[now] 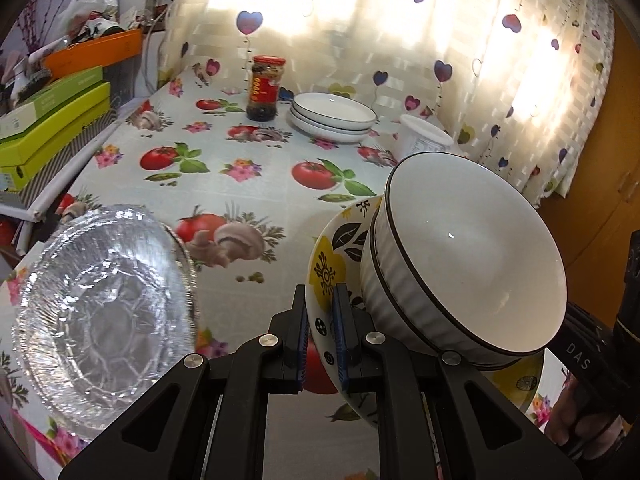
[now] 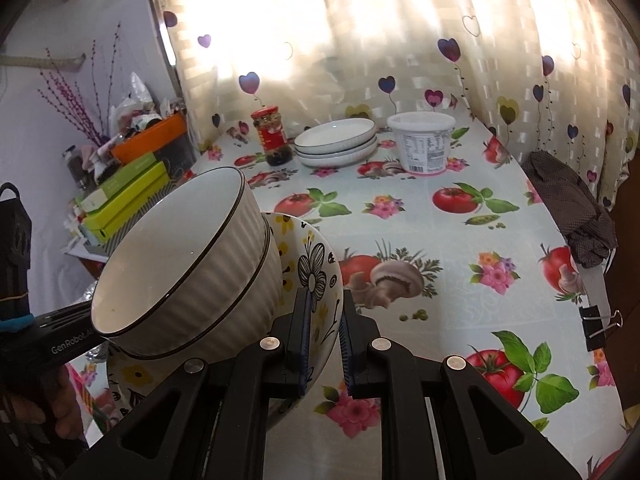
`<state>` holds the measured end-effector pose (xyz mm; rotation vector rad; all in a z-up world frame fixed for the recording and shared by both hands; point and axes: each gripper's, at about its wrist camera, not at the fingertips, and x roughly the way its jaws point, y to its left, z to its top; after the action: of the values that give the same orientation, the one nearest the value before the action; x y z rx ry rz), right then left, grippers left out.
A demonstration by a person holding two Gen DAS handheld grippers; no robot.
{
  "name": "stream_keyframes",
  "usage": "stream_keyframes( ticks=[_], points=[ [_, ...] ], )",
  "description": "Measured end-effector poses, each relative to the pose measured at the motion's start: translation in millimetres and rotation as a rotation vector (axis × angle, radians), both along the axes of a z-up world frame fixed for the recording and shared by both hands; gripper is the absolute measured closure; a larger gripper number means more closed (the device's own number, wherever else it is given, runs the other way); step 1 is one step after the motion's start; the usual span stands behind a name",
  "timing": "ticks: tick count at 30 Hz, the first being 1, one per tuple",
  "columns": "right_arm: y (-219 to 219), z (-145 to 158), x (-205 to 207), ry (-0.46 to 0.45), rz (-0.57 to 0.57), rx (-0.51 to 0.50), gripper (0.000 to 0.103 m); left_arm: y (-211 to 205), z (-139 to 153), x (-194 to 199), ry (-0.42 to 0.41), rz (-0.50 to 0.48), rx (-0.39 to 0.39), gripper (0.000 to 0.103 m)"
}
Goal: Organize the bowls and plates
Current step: 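Lift the floral plate with bowls using both tools, carry toward foil pans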
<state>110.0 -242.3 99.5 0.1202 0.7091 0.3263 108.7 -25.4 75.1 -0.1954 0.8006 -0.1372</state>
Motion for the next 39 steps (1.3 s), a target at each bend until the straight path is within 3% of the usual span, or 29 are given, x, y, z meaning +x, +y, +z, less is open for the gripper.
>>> stream_keyframes(
  ticks=[15,39],
  points=[
    [44.0,13.6,13.4,-0.003,0.077,0.016,0.09,47.3,8.9,-5.4,-0.016,0.084,-0.031,0.091],
    [155.6,23.0,29.5,0.014,0.248,0.043,0.09,153.1,17.6,-23.2,-0.028,0.261,-0.017,0.091]
  ],
)
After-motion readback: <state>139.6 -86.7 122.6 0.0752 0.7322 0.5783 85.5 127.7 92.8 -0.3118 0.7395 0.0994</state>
